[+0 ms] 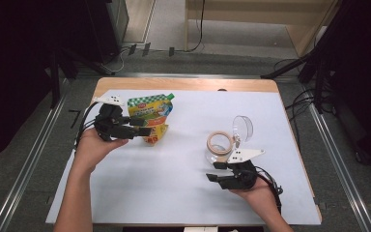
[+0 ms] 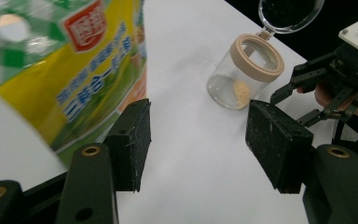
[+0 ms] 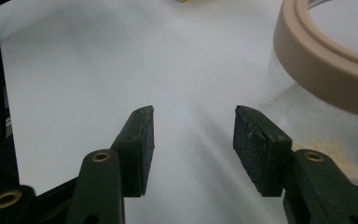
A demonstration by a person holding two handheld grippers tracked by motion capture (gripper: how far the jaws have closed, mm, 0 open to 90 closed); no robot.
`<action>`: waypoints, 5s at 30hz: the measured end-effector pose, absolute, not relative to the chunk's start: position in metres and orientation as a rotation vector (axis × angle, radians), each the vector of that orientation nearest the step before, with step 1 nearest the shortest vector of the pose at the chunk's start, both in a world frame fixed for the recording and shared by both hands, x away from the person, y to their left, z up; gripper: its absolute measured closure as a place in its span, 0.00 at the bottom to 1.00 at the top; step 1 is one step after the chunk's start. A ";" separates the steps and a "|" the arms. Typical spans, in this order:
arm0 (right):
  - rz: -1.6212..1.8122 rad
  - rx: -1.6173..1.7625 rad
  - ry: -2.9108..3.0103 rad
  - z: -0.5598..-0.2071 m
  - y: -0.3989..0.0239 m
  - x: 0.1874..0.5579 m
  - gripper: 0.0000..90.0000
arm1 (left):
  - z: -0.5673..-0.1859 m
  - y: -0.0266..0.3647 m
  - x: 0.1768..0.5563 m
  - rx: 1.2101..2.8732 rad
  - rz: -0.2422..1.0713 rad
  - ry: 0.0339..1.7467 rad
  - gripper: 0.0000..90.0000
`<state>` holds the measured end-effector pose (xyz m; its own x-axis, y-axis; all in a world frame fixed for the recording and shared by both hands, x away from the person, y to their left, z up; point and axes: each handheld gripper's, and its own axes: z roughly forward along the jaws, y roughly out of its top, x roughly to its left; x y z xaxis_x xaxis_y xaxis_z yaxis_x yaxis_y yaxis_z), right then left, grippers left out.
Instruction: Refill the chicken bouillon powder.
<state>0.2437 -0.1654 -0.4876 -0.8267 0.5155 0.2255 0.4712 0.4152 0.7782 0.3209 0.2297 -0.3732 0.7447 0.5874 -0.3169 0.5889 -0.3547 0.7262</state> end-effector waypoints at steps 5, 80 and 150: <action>1.411 0.883 2.614 -0.488 -0.160 0.244 0.55 | -0.369 0.239 0.316 2.034 0.024 0.897 0.45; 1.455 0.872 2.582 -0.500 -0.127 0.235 0.55 | -0.369 0.189 0.326 2.003 -0.089 0.860 1.00; 1.409 0.702 2.518 -0.498 -0.089 0.221 0.85 | -0.359 0.122 0.289 2.001 -0.267 0.811 0.95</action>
